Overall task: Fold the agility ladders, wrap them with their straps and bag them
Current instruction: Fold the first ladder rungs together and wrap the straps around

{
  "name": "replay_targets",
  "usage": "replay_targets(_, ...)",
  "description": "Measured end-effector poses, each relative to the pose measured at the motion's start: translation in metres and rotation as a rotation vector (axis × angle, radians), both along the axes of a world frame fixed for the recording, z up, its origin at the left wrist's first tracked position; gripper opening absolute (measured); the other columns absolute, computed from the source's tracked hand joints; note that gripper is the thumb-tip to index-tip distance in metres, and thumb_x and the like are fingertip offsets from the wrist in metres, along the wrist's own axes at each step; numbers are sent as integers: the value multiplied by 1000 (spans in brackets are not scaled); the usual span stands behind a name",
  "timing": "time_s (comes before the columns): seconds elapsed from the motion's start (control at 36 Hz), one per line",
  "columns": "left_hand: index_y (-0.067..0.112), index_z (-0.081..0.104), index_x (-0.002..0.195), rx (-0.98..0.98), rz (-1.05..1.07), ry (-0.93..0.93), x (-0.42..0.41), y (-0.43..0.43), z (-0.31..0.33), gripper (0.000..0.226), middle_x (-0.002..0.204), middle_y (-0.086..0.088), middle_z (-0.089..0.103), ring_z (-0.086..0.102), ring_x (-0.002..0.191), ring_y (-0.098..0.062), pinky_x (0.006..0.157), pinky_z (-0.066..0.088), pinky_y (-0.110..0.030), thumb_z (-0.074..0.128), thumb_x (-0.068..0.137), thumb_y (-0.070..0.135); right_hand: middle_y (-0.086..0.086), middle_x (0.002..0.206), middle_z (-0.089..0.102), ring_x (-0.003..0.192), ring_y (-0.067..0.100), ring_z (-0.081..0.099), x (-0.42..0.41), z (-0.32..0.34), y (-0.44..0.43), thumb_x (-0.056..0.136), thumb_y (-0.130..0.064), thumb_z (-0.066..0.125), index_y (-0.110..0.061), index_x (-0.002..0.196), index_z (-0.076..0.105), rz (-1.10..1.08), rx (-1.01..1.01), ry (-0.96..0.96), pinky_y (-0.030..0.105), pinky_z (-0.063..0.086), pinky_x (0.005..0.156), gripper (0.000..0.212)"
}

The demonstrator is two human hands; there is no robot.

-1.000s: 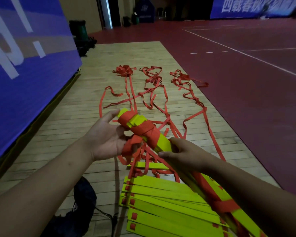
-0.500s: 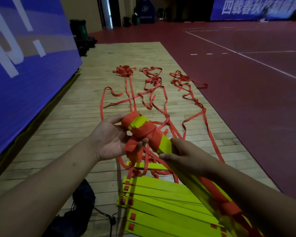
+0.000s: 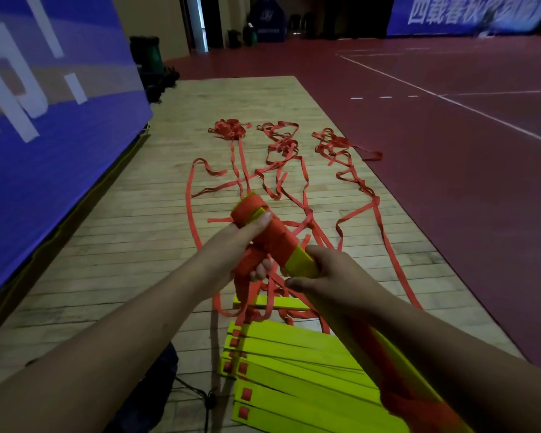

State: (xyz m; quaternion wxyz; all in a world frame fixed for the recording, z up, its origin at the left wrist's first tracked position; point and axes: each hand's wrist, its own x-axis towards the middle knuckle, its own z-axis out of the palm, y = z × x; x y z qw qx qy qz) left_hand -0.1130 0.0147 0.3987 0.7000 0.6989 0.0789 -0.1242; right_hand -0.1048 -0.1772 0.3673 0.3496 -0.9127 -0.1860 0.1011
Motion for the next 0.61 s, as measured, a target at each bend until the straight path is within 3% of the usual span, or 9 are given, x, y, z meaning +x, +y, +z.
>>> replay_targets(0.08,13,54,114,-9,2,-66,1,-5,0,39,69,-11,64,57,58,-21,58,47,-31,63,92,44,4,88,68,74,19,71,-3,-3,2,92,-16,71,-20,104,57,-10,178,162,43,60,74,19)
replay_targets(0.17,17,53,115,156,-48,-115,0,-15,-2,58,76,-10,63,60,59,-20,59,50,-31,67,78,59,12,95,65,74,28,72,-8,-10,10,95,-9,65,-19,118,47,-51,247,272,46,61,70,30)
replay_targets(0.25,20,55,105,295,27,-128,0,-21,-6,50,75,-8,64,68,56,-24,57,54,-31,69,80,61,5,101,59,76,14,64,-10,-18,20,98,-9,59,-16,140,35,-33,58,80,26,53,59,49)
replay_targets(0.31,17,60,104,307,77,-115,3,-18,-10,43,78,-9,67,71,60,-26,59,55,-32,68,85,55,1,96,56,73,9,57,-12,-19,24,99,-11,56,-16,140,33,0,-26,-35,19,42,56,47)
replay_targets(0.42,11,62,101,95,88,-77,5,-7,-10,29,82,-12,73,73,74,-31,76,60,-43,67,92,37,1,85,60,63,10,57,-7,-5,17,99,-21,59,-17,124,48,50,19,14,23,48,52,27)
replay_targets(0.53,14,58,98,-29,94,-78,3,-4,-3,17,79,-7,73,71,76,-29,74,56,-37,64,93,30,4,87,66,65,7,60,0,8,5,92,-33,72,-18,117,59,123,144,144,26,53,63,33)
replay_targets(0.61,16,57,105,-41,95,-68,4,-1,-3,20,107,-13,68,64,108,-36,103,49,-50,64,93,29,1,91,69,75,9,67,0,17,-3,87,-42,71,-18,115,64,128,230,241,22,52,68,38)
